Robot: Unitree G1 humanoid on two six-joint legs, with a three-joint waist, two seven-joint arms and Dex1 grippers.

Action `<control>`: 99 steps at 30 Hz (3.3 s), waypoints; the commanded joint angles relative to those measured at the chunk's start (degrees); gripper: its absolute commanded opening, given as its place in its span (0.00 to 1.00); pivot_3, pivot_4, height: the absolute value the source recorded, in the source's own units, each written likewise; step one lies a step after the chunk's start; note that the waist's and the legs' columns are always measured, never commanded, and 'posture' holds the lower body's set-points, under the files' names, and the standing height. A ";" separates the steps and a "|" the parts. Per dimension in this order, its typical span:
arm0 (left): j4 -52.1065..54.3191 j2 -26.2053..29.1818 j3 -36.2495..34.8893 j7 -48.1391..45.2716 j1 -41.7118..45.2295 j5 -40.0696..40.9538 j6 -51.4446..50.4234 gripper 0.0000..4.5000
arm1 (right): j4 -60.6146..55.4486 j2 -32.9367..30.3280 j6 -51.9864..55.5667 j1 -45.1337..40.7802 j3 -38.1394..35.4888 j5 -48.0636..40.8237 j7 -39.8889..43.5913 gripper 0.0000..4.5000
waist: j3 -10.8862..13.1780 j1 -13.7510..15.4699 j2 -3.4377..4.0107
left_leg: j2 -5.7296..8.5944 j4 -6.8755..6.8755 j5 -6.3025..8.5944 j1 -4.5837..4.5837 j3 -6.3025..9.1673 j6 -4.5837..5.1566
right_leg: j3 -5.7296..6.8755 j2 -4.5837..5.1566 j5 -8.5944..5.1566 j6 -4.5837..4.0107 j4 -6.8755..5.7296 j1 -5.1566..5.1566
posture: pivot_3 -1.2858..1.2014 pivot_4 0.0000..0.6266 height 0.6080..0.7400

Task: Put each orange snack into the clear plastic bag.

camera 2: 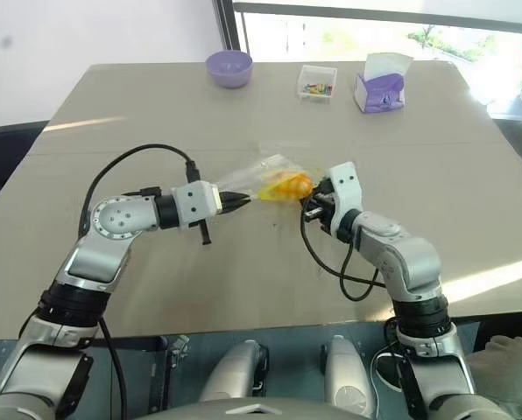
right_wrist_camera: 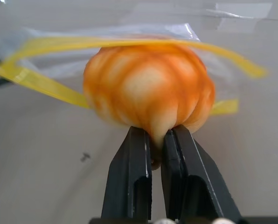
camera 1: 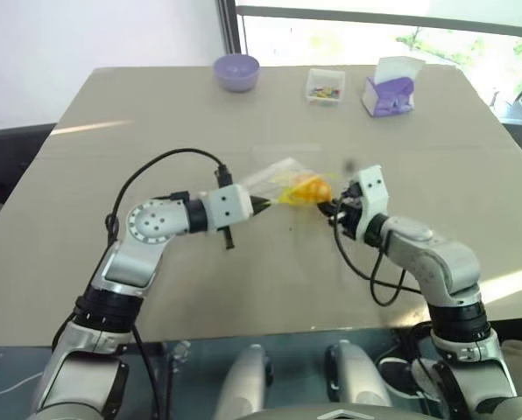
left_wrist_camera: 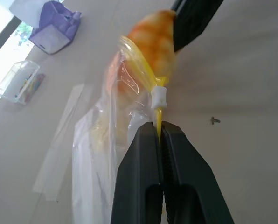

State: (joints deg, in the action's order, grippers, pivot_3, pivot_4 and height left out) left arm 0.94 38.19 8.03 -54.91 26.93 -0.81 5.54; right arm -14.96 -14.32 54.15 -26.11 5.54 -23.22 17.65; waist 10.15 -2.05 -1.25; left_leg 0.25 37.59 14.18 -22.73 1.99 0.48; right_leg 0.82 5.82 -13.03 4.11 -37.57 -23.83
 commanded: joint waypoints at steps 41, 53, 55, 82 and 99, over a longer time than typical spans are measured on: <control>-10.53 -2.27 1.47 -2.07 6.47 0.11 11.84 0.00 | 6.59 2.82 -11.73 -5.17 3.66 9.71 2.31 0.38 | 0.01 -0.19 0.01 | 0.00 0.00 0.00 -0.02 0.00 0.01 | 0.01 -0.01 0.00 0.00 0.02 -0.01 | 0.52 0.24 1.00; -10.09 -4.20 -0.58 1.54 7.41 2.02 -3.55 0.00 | -5.16 -7.90 -17.02 1.72 4.11 11.69 8.80 0.71 | 0.01 -0.02 0.00 | 0.01 0.00 0.01 -0.04 0.01 0.01 | 0.02 0.00 0.00 0.01 0.05 0.00 | 0.52 0.24 1.00; -9.49 -4.44 -0.88 1.56 7.83 2.91 -5.31 0.00 | -7.16 -10.01 -20.45 3.59 4.96 13.74 9.32 0.88 | 0.01 -0.14 0.00 | 0.01 0.00 0.01 -0.03 0.01 0.01 | 0.02 0.00 0.00 0.01 0.03 0.00 | 0.52 0.24 1.00; -2.39 -3.43 -3.54 1.16 6.46 9.52 -14.93 0.00 | 23.59 -14.53 -53.52 -0.61 12.03 44.67 -1.89 0.98 | -0.04 0.19 -0.09 | 0.01 0.08 0.00 0.03 -0.02 0.01 | -0.01 0.01 0.00 0.01 0.02 0.07 | 0.52 0.24 1.00; -1.30 -2.99 -3.41 1.71 5.30 9.53 -15.03 0.00 | 20.57 -12.90 -59.51 1.20 10.23 41.11 3.73 0.93 | -0.03 -0.07 -0.08 | 0.01 0.08 0.01 0.02 -0.02 0.01 | -0.02 0.00 0.00 0.00 0.02 0.06 | 0.52 0.24 1.00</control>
State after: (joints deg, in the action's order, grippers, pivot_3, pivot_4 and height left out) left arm -3.12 34.54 6.09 -53.49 32.27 8.20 -9.74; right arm 7.67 -26.85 -3.90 -24.90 17.03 18.47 20.90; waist 10.12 -2.13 -1.33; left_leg 0.26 37.68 14.18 -22.70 1.97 0.49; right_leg 0.81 5.82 -13.03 4.12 -37.55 -23.76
